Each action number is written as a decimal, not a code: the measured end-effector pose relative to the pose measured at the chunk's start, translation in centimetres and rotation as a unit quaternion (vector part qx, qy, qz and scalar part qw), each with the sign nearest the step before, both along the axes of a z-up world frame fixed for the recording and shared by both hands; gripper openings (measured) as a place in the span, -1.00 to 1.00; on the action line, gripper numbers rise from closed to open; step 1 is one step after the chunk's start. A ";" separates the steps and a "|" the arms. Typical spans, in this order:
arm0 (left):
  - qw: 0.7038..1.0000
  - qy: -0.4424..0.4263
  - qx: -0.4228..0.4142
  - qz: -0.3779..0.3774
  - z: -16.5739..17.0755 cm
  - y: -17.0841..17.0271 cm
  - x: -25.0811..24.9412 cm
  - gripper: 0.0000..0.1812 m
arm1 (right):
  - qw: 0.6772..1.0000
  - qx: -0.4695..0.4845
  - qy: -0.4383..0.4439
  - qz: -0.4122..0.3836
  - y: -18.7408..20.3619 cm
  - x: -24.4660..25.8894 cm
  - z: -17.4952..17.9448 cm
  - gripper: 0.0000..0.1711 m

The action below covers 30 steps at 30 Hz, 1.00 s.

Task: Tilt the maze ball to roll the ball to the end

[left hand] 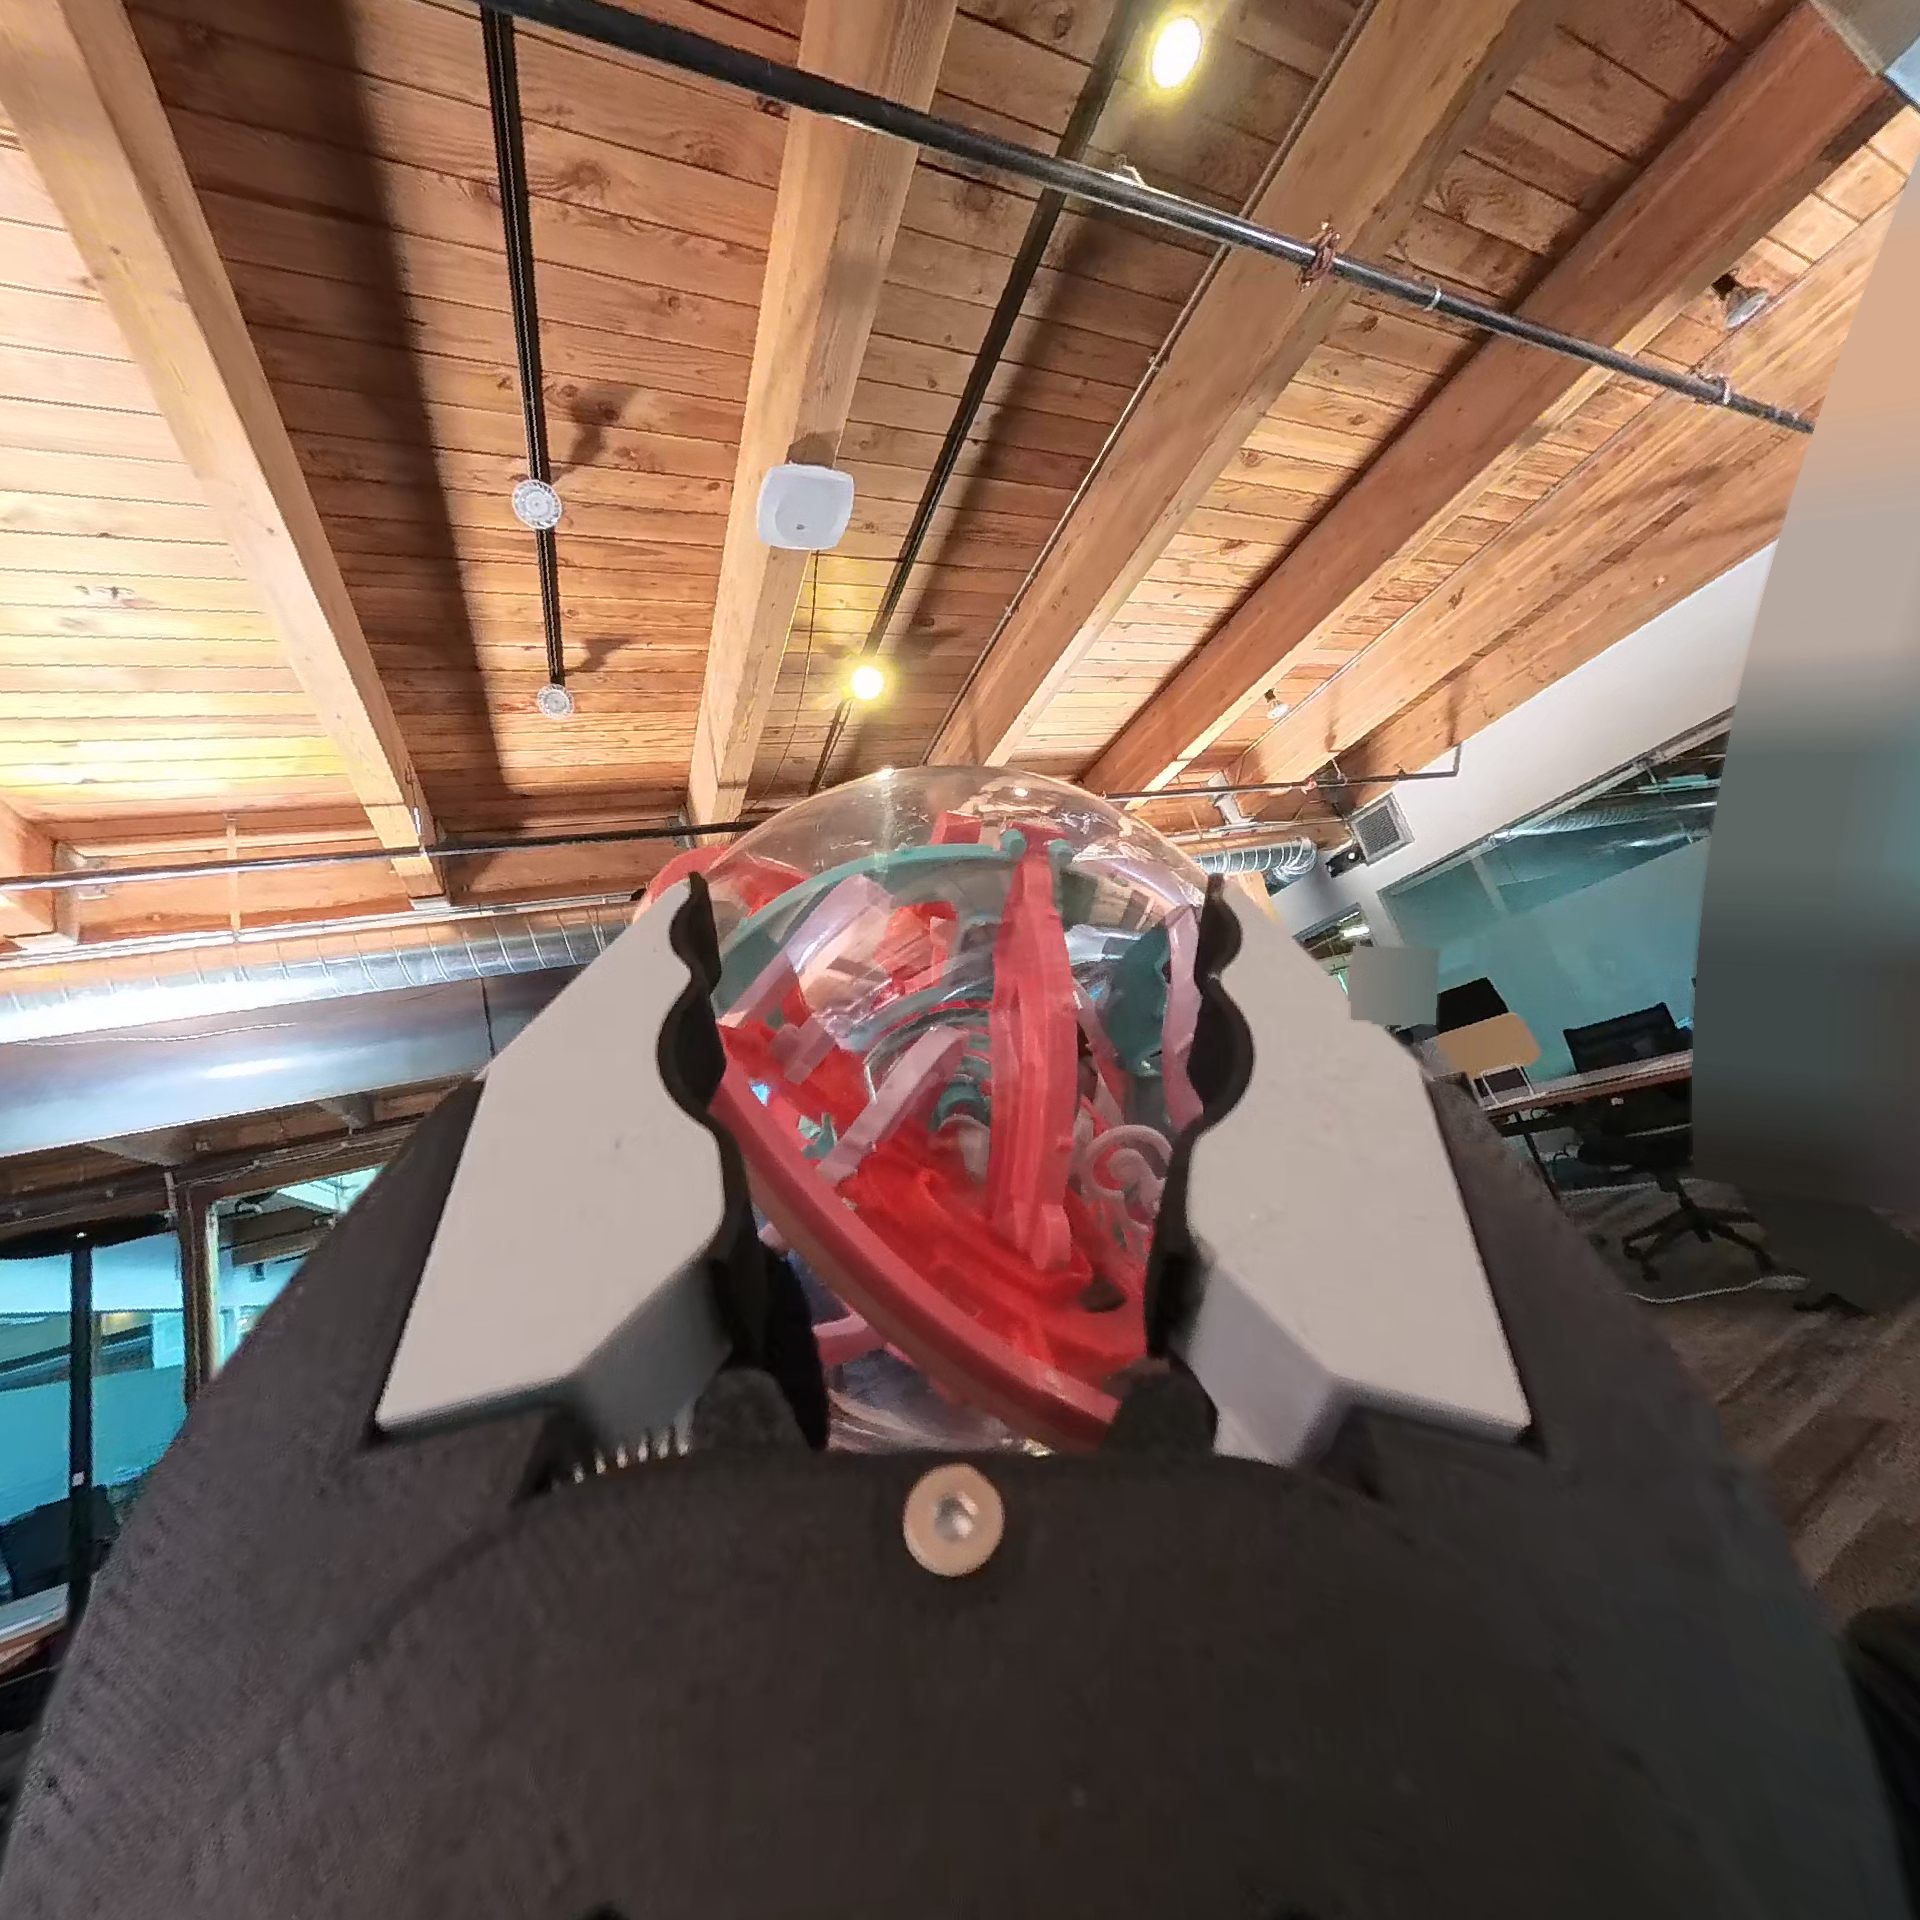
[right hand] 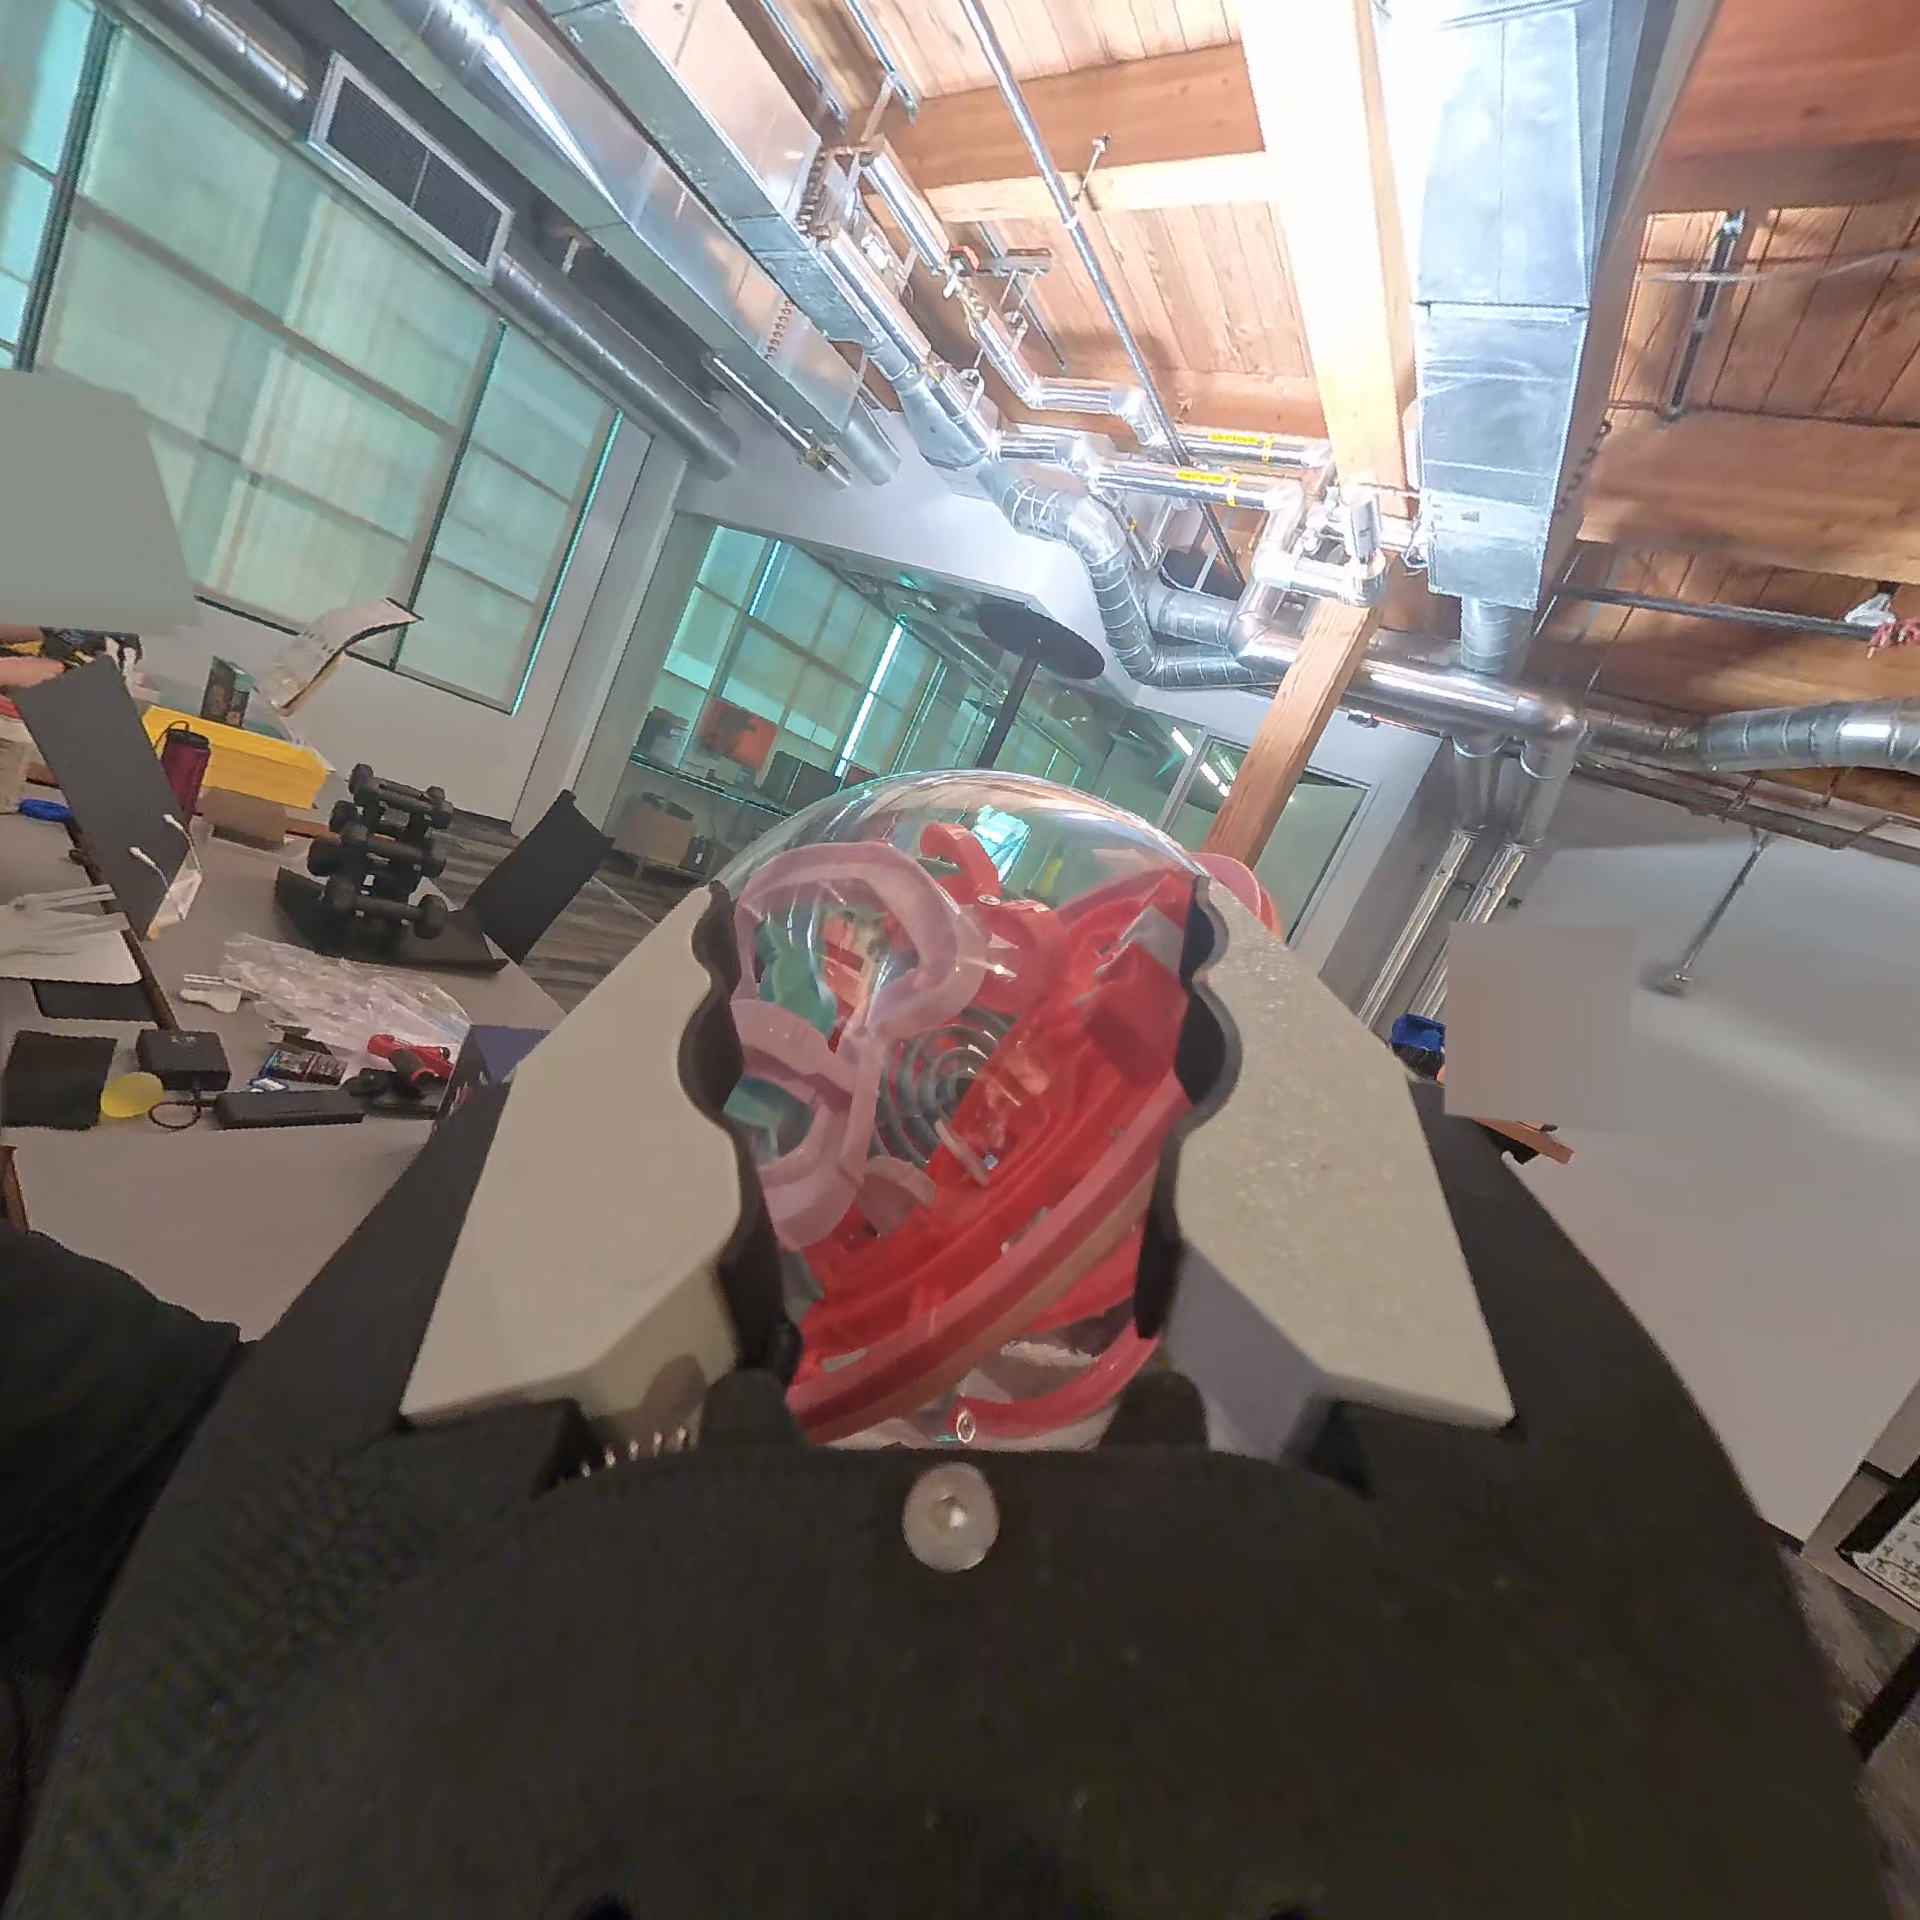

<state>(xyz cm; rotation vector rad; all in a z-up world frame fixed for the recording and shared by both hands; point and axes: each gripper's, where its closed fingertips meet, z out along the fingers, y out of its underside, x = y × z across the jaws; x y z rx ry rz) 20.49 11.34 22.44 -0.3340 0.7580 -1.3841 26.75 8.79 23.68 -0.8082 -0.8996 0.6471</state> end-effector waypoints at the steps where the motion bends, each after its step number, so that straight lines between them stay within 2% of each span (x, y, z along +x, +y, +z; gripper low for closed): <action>1: 1.000 -0.004 0.005 -0.002 -0.1 -0.2 -0.1 -0.02 | 1.000 0.009 -0.004 0.003 -0.3 -0.1 -0.1 -0.01; 3: 0.999 -0.017 0.035 -0.006 -0.1 -1.9 -0.8 -0.05 | 0.999 0.041 -0.015 0.014 -2.6 -0.7 0.1 -0.03; 6: 0.992 -0.039 0.120 0.000 1.5 -8.4 -2.8 -0.08 | 0.990 0.130 -0.045 0.019 -9.4 -2.7 1.7 -0.06; 7: 0.988 -0.045 0.147 0.007 2.5 -10.3 -3.2 -0.08 | 0.985 0.161 -0.053 0.018 -10.8 -3.0 2.7 -0.06; 8: 0.985 -0.051 0.166 0.018 3.7 -10.8 -3.2 -0.07 | 0.984 0.167 -0.054 0.023 -10.6 -2.8 4.0 -0.06; 10: 0.990 -0.034 0.135 0.007 6.7 -7.7 -2.1 -0.07 | 0.989 0.141 -0.041 0.016 -7.8 -1.8 6.6 -0.05; 12: 0.991 -0.034 0.130 -0.002 7.4 -7.0 -1.9 -0.07 | 0.989 0.138 -0.042 0.010 -7.4 -1.7 7.0 -0.05; 14: 0.992 -0.035 0.121 0.005 6.6 -6.9 -1.8 -0.06 | 0.991 0.124 -0.041 0.016 -7.0 -1.5 6.3 -0.05; 19: 0.998 -0.027 0.059 -0.011 3.5 -4.2 -1.1 -0.07 | 0.997 0.068 -0.030 0.002 -4.5 -0.9 3.5 -0.05; 27: 0.998 -0.035 0.051 -0.018 2.2 -4.5 -1.7 -0.07 | 0.997 0.066 -0.045 -0.004 -5.1 -1.6 2.5 -0.05; 30: 0.996 -0.043 0.076 -0.022 2.2 -6.8 -2.7 -0.11 | 0.993 0.099 -0.057 0.005 -8.0 -2.6 2.4 -0.06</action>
